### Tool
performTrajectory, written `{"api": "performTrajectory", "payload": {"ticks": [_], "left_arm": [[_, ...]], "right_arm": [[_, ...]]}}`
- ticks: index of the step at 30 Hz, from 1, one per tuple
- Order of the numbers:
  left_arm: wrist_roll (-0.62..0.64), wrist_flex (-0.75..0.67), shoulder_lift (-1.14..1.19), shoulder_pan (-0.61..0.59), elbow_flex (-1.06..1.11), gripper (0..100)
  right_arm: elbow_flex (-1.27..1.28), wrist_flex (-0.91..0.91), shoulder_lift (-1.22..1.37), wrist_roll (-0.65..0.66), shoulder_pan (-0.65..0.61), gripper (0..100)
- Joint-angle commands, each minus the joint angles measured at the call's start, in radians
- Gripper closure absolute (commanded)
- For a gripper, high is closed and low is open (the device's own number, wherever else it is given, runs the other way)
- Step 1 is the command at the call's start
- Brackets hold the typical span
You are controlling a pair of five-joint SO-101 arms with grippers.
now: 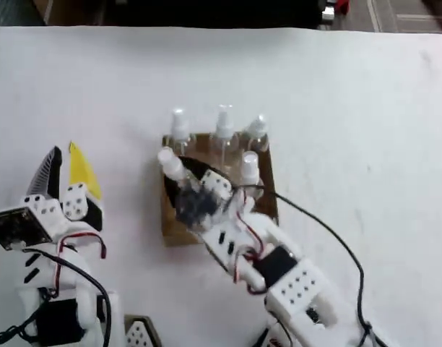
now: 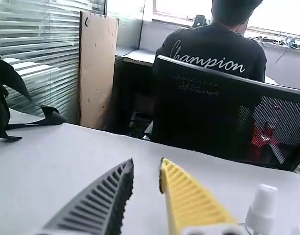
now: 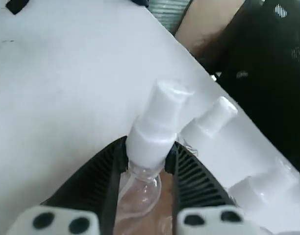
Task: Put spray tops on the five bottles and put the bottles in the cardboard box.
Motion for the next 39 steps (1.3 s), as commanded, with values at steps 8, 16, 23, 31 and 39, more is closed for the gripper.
{"api": "performTrajectory", "payload": {"ticks": [8,16,23,31,39], "left_arm": [[0.009,-0.064,-0.002,0.033,0.023,91],[0.009,-0.074,-0.002,0.033,0.026,91],[0.006,-0.074,-0.002,0.033,0.026,91],[0.006,-0.074,-0.002,0.033,0.026,91],[0.006,-0.074,-0.002,0.033,0.026,91]], "right_arm": [[0.213,-0.162,-0.297,0.023,0.027,98.1],[0.334,-0.338,-0.275,0.026,0.027,98.1],[0.338,-0.318,-0.274,0.02,0.025,98.1],[0.356,-0.32,-0.272,0.018,0.025,98.1],[0.39,-0.32,-0.272,0.018,-0.005,98.1]]}}
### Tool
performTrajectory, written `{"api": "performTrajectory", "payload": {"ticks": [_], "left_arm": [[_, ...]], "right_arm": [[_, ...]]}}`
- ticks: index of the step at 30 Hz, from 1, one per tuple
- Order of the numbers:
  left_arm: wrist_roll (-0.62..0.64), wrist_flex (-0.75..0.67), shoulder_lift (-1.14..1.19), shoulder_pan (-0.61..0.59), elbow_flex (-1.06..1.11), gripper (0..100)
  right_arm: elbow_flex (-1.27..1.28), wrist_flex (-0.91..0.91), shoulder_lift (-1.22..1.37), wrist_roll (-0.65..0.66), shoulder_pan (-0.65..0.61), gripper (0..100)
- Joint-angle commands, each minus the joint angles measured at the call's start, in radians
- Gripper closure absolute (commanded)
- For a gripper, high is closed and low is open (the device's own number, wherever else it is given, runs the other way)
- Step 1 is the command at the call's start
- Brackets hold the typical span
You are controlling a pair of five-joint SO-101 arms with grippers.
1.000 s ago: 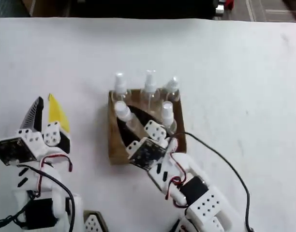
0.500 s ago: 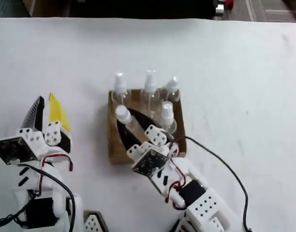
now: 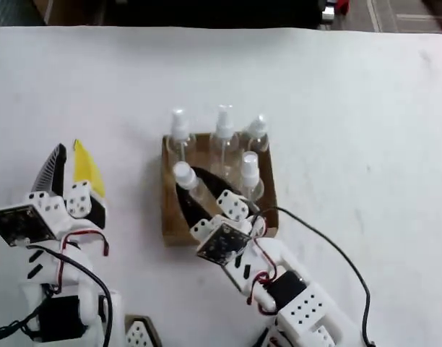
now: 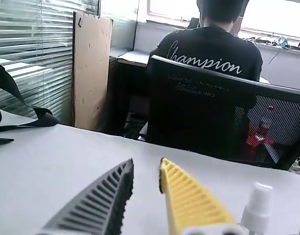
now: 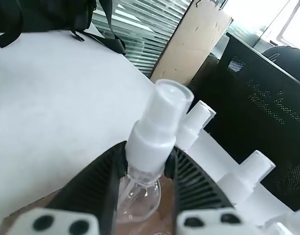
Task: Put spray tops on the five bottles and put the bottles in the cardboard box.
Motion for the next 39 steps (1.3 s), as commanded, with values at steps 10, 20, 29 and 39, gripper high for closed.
{"api": "performTrajectory", "payload": {"ticks": [10,20,29,39], "left_arm": [[0.006,-0.028,-0.007,0.01,-0.008,91],[0.006,-0.026,-0.007,0.01,-0.008,91],[0.006,-0.026,-0.007,0.01,-0.008,91],[0.005,-0.025,-0.007,0.01,-0.008,91]], "right_arm": [[0.026,-0.012,0.002,-0.008,-0.05,98.1],[0.046,-0.013,0.002,-0.008,-0.07,96.1],[0.051,-0.008,0.002,-0.006,-0.09,88.3],[0.058,-0.008,0.002,-0.008,-0.108,84.1]]}}
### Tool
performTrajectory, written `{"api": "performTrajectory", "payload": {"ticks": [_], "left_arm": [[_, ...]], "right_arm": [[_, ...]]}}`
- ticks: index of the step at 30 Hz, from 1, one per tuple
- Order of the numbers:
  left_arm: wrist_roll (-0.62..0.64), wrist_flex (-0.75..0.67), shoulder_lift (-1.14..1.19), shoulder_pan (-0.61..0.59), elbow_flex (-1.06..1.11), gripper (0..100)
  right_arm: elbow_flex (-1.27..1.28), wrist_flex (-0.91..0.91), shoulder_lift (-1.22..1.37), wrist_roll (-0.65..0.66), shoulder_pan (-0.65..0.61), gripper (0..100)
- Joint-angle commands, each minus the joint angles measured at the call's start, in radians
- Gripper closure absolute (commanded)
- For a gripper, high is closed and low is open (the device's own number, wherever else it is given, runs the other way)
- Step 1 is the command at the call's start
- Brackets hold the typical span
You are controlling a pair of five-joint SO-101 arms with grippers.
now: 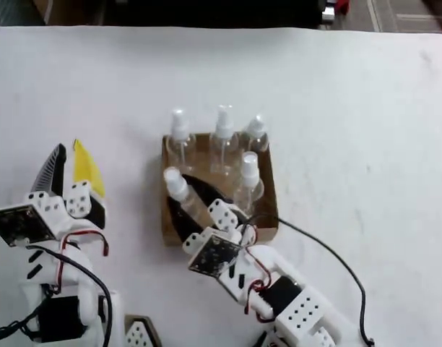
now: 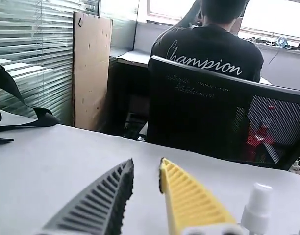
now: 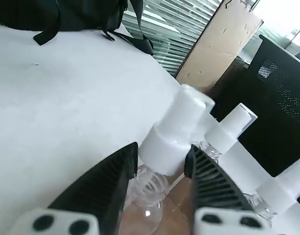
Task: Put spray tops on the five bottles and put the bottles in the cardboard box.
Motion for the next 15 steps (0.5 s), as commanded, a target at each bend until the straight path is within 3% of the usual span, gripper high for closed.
{"api": "performTrajectory", "payload": {"ticks": [1,15], "left_arm": [[0.005,-0.025,-0.007,0.01,-0.008,91],[0.005,-0.025,-0.007,0.01,-0.008,91]], "right_arm": [[0.015,-0.008,0.002,-0.005,-0.016,83.5],[0.015,-0.007,-0.007,-0.005,-0.015,83.3]]}}
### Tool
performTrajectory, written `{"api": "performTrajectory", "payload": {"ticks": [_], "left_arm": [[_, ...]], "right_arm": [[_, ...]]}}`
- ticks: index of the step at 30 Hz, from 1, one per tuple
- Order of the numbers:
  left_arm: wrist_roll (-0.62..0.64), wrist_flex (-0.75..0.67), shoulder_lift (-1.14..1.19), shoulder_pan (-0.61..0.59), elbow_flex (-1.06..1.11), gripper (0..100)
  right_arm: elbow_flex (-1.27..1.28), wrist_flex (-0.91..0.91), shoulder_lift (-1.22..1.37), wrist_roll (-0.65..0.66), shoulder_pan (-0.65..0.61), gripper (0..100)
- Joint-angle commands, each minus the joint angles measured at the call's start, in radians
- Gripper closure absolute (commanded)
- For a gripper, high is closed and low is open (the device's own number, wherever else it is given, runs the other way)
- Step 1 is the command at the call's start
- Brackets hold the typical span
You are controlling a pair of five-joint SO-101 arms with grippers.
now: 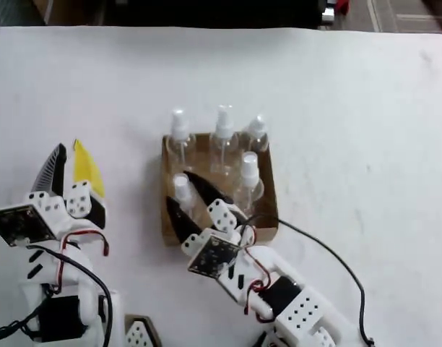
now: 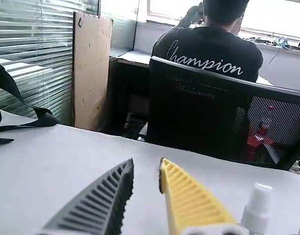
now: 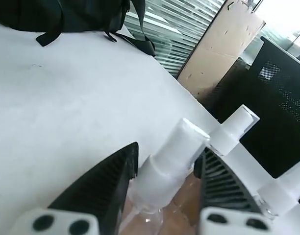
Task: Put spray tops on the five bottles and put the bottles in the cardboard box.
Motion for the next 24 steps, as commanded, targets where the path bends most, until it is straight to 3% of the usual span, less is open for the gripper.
{"api": "performTrajectory", "payload": {"ticks": [1,19,24], "left_arm": [[0.005,-0.025,-0.007,0.01,-0.008,91],[0.005,-0.028,-0.007,0.01,-0.008,91],[0.005,-0.028,-0.007,0.01,-0.008,91]], "right_arm": [[0.014,-0.007,-0.008,-0.005,-0.004,83.3],[-0.081,-0.004,-0.01,-0.005,0.015,83.0],[-0.121,0.147,-0.01,-0.008,0.001,74.3]]}}
